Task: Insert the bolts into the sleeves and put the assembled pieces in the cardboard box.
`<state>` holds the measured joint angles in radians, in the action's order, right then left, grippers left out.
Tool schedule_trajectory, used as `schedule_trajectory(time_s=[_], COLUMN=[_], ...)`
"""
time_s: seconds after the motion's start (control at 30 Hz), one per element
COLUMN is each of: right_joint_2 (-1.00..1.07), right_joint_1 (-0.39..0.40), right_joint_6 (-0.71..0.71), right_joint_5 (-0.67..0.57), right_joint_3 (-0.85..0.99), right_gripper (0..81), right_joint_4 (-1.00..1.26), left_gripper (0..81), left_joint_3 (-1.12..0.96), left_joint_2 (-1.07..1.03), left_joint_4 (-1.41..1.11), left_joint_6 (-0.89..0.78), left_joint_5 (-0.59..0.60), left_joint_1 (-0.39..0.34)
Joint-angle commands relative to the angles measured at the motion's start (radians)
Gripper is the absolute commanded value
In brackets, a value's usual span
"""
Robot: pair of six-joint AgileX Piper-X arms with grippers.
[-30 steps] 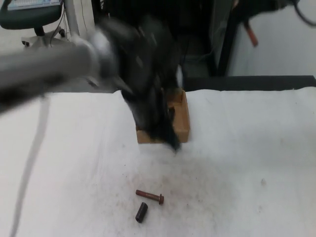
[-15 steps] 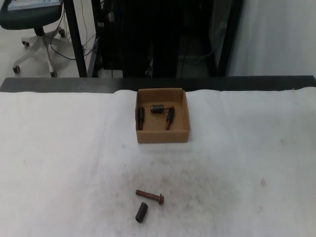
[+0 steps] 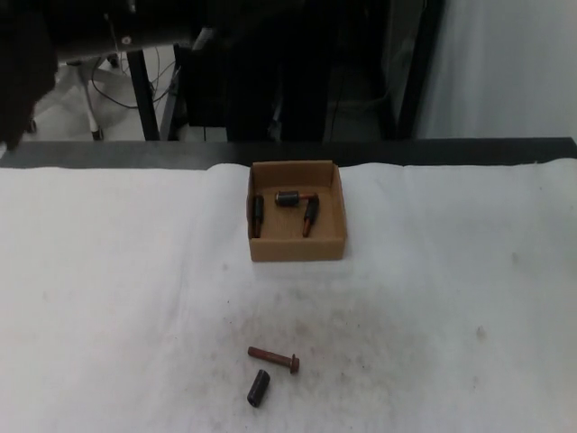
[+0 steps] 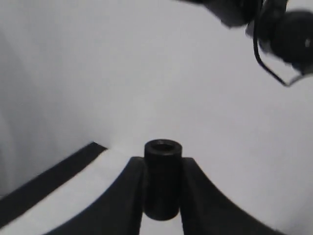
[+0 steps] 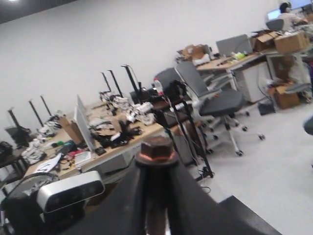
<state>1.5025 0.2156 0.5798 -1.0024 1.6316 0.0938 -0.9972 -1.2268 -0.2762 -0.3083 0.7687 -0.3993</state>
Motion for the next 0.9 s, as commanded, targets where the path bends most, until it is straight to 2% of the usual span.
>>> schedule_trajectory(time_s=[0.0,0.17,0.33,0.67,0.87], right_joint_2=[-0.016,-0.016,-0.014,-0.014,-0.014], right_joint_1=[0.053,0.152,0.205,0.224,0.224], right_joint_6=[0.056,0.037,0.01,0.01,0.0], right_joint_5=[-0.028,-0.023,-0.022,-0.022,-0.025], right_joint_3=[-0.018,-0.036,-0.068,-0.07,-0.07], right_gripper=[0.8,0.8,0.8,0.8,0.8], right_joint_4=[0.159,0.198,0.195,0.194,0.191], left_gripper=[0.6,0.6,0.6,0.6,0.6], left_joint_3=[0.017,0.019,0.019,0.019,0.019], left_joint_2=[0.004,0.004,0.004,0.004,0.004], left_joint_4=[-0.169,-0.183,-0.183,-0.181,-0.181], left_joint_6=[-0.055,-0.06,-0.093,-0.147,-0.148], left_joint_5=[-0.062,-0.07,-0.025,0.117,0.126], left_joint_1=[0.0,0.0,0.0,0.0,0.0])
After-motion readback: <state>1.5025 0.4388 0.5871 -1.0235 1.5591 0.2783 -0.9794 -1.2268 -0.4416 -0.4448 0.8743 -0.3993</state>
